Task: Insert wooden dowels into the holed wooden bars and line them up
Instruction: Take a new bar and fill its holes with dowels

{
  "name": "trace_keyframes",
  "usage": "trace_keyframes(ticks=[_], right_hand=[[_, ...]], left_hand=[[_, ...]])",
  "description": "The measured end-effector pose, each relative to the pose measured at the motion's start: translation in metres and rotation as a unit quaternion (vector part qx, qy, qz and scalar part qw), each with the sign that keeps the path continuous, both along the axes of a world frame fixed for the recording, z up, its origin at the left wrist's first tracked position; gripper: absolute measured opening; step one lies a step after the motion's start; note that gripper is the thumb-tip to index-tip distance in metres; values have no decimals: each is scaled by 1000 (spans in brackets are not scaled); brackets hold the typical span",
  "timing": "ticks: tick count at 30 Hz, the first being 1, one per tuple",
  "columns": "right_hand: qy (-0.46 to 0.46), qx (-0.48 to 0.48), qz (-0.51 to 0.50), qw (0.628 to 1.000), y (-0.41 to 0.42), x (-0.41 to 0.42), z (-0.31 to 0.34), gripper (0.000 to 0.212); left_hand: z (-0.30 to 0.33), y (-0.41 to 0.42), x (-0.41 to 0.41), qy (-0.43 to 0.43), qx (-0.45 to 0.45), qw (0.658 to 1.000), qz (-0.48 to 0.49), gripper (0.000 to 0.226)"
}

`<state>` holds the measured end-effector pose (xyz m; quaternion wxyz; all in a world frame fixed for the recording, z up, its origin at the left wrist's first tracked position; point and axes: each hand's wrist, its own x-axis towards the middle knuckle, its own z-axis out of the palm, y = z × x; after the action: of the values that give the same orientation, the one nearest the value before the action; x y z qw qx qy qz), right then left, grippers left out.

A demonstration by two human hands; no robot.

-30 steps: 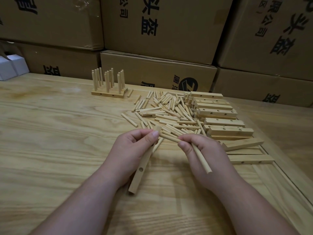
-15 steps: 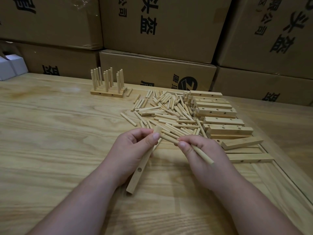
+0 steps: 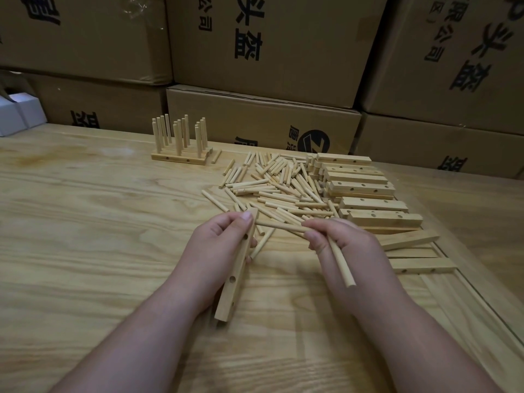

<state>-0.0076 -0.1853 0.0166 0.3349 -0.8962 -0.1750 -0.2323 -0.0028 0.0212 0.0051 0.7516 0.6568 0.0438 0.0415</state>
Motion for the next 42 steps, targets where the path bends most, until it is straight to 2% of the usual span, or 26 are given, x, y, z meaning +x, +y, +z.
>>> trace_keyframes(ticks=[12, 17, 20, 23, 26, 31, 37, 40, 42], right_hand=[[35, -50, -16, 998, 1, 1, 2, 17], [67, -24, -12, 997, -1, 4, -1, 23], [80, 32, -4, 996, -1, 3, -3, 25], [78, 71, 2, 994, 0, 0, -3, 22], [52, 60, -20, 997, 0, -2, -2, 16], [64, 56, -29, 996, -1, -2, -1, 10], [31, -8, -17, 999, -1, -1, -1, 17], [46, 40, -12, 998, -2, 1, -3, 17], [68, 109, 4, 992, -2, 1, -4, 26]], left_hand=[[-6, 3, 1, -12, 40, 999, -7, 25], [-6, 5, 0, -20, 34, 999, -12, 27], [-4, 5, 0, -22, 17, 999, -17, 33], [-2, 4, 0, -18, 0, 1000, -14, 27], [-2, 4, 1, -10, -10, 1000, -2, 21], [-2, 3, 1, -11, -13, 1000, 5, 22], [-2, 2, 0, -21, 6, 1000, 6, 24], [-1, 2, 0, -22, 4, 1000, 6, 24], [0, 2, 0, -22, 0, 1000, 9, 25]])
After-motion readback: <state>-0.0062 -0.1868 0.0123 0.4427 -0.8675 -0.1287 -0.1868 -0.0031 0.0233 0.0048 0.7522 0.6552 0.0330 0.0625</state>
